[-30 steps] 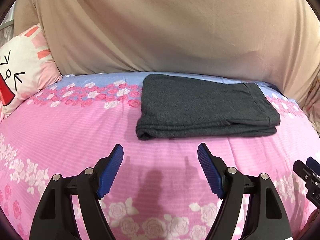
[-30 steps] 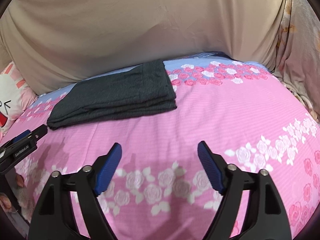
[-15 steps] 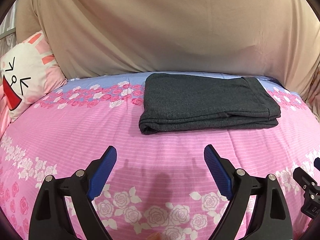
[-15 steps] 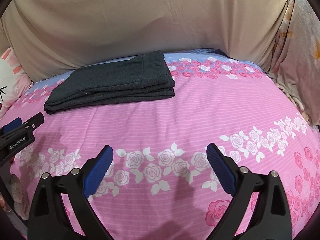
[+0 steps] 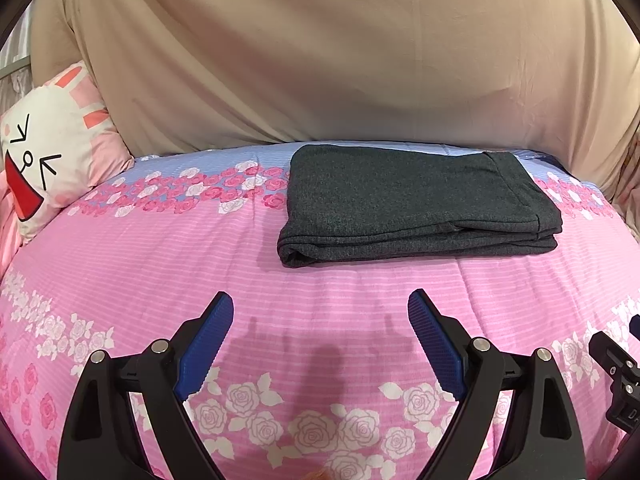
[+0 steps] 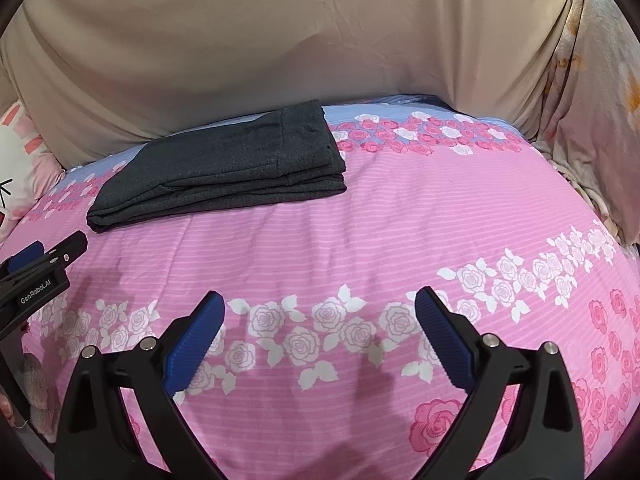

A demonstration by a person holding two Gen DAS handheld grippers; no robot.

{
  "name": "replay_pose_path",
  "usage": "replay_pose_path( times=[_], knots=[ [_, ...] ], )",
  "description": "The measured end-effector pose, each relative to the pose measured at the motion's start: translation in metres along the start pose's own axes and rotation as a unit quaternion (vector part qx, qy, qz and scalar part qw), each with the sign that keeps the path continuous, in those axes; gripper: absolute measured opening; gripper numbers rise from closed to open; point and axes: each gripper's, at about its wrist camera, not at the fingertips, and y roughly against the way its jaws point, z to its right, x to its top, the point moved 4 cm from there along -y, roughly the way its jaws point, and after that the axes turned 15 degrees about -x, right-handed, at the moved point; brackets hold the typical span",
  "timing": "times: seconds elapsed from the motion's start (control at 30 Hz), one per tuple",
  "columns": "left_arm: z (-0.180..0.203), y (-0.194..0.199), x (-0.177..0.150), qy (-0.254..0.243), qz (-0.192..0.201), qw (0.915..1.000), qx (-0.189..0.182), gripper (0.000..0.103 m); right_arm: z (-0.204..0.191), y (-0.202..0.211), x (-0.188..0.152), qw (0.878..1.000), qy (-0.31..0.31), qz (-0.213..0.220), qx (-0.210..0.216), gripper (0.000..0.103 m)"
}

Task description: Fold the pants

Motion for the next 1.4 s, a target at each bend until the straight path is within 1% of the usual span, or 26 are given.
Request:
replay_pose_path(
  times=[0.23,0.4,0.63,0.7,0.73,0.8,0.97,1.17,1.23,1.3,1.4],
  knots=[
    [0.003,0.000,0.000,-0.009,-0.002,1.0000,-0.001,0.087,0.000,0.000,0.000,1.000,0.000,0.000,0.000,0.094],
    [0.004,-0.002,0.000,-0.010,-0.013,0.9999,-0.004,0.087,0.000,0.000,0.000,1.000,0.000,0.000,0.000,0.094],
    [0.007,-0.002,-0.002,-0.002,-0.027,0.9991,-0.033,0.088,-0.001,0.000,0.000,1.000,-0.001,0.000,-0.001,0.094],
    [0.007,-0.003,-0.003,-0.001,-0.030,0.9989,-0.036,0.088,-0.001,0.000,0.000,1.000,-0.001,0.000,-0.001,0.094],
    [0.008,-0.002,-0.003,-0.001,-0.030,0.9989,-0.036,0.088,-0.001,0.000,0.000,1.000,-0.001,0.000,-0.001,0.094],
    [0.007,-0.003,-0.003,-0.001,-0.032,0.9991,-0.028,0.092,-0.001,0.000,0.000,1.000,-0.002,0.000,-0.001,0.094],
    [0.007,-0.003,-0.003,-0.001,-0.036,0.9990,-0.026,0.092,-0.001,0.000,0.000,1.000,-0.002,0.000,-0.001,0.094],
    [0.007,-0.001,-0.003,-0.005,-0.032,0.9992,-0.022,0.092,-0.001,0.000,0.000,1.000,-0.001,0.000,-0.001,0.094],
    [0.007,0.000,-0.004,-0.007,-0.031,0.9994,-0.011,0.092,-0.001,0.000,0.000,1.000,-0.001,-0.001,-0.001,0.094],
    [0.007,0.005,-0.005,-0.012,-0.014,0.9998,0.004,0.092,-0.001,0.000,0.000,1.000,-0.001,0.000,-0.001,0.094],
    [0.009,0.008,-0.004,-0.018,-0.004,0.9998,0.000,0.092,-0.001,0.000,0.000,1.000,-0.001,-0.001,-0.001,0.095]
  ],
)
